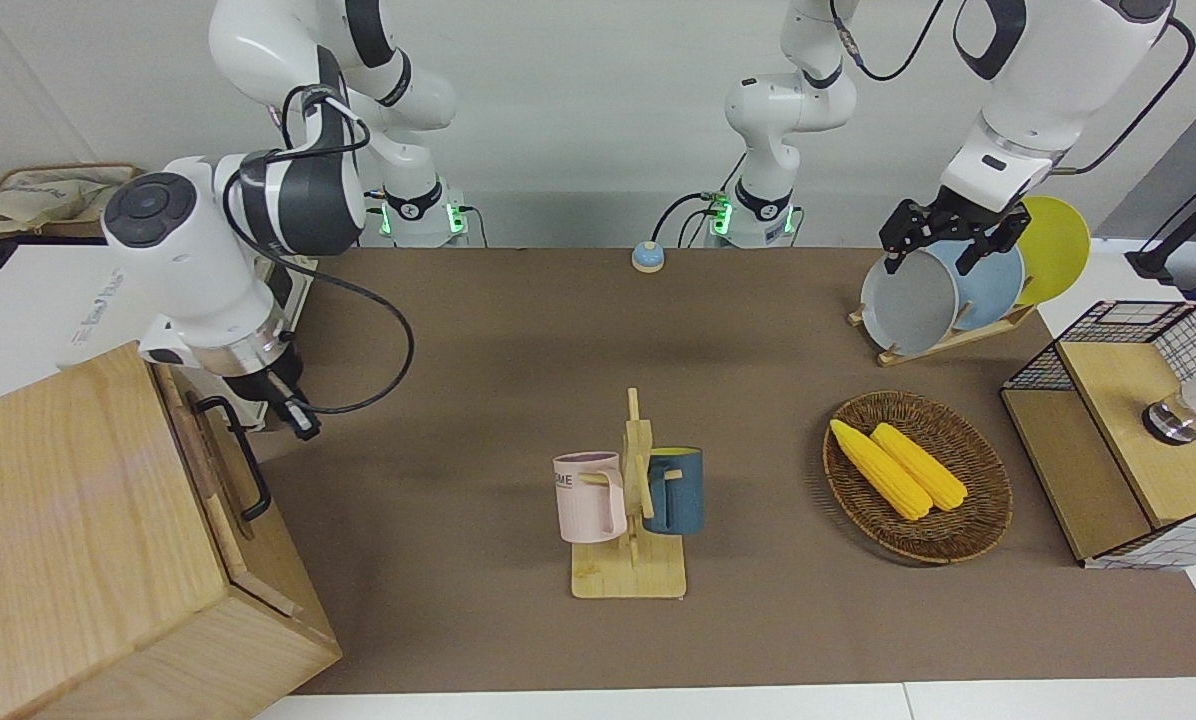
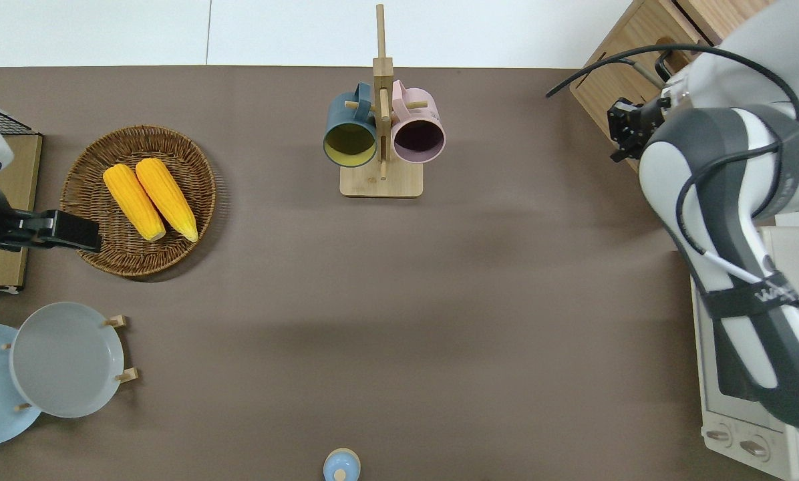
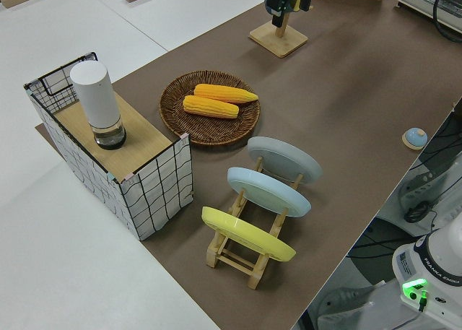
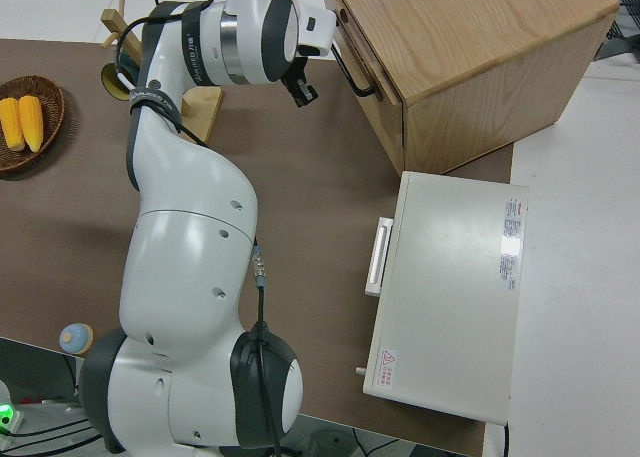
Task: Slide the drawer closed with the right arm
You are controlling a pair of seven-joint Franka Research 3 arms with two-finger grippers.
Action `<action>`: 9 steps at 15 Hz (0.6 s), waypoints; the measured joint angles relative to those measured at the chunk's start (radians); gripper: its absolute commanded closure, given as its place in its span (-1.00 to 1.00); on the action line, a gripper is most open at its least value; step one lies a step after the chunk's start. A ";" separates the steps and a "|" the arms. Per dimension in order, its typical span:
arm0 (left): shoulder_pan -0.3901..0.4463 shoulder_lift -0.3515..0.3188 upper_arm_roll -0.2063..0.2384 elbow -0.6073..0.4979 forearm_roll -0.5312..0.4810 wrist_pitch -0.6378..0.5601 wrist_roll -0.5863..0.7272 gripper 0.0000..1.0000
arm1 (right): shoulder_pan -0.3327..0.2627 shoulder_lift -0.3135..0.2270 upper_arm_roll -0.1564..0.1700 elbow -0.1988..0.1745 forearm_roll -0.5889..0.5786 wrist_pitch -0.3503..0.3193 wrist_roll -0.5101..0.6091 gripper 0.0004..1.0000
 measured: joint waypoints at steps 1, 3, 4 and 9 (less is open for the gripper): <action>0.000 0.000 0.000 0.000 0.000 0.000 0.000 -0.99 | 0.025 -0.012 0.000 -0.001 0.000 -0.003 -0.019 1.00; 0.000 0.000 0.000 0.000 0.000 0.000 0.000 -0.99 | 0.056 -0.048 0.000 -0.016 0.000 -0.017 -0.078 1.00; 0.000 0.000 0.000 0.000 0.000 0.000 0.000 -0.99 | 0.064 -0.073 0.000 -0.031 0.000 -0.027 -0.114 1.00; 0.000 0.000 0.000 0.000 0.000 0.000 0.000 -0.99 | 0.086 -0.231 0.000 -0.135 0.000 -0.094 -0.310 1.00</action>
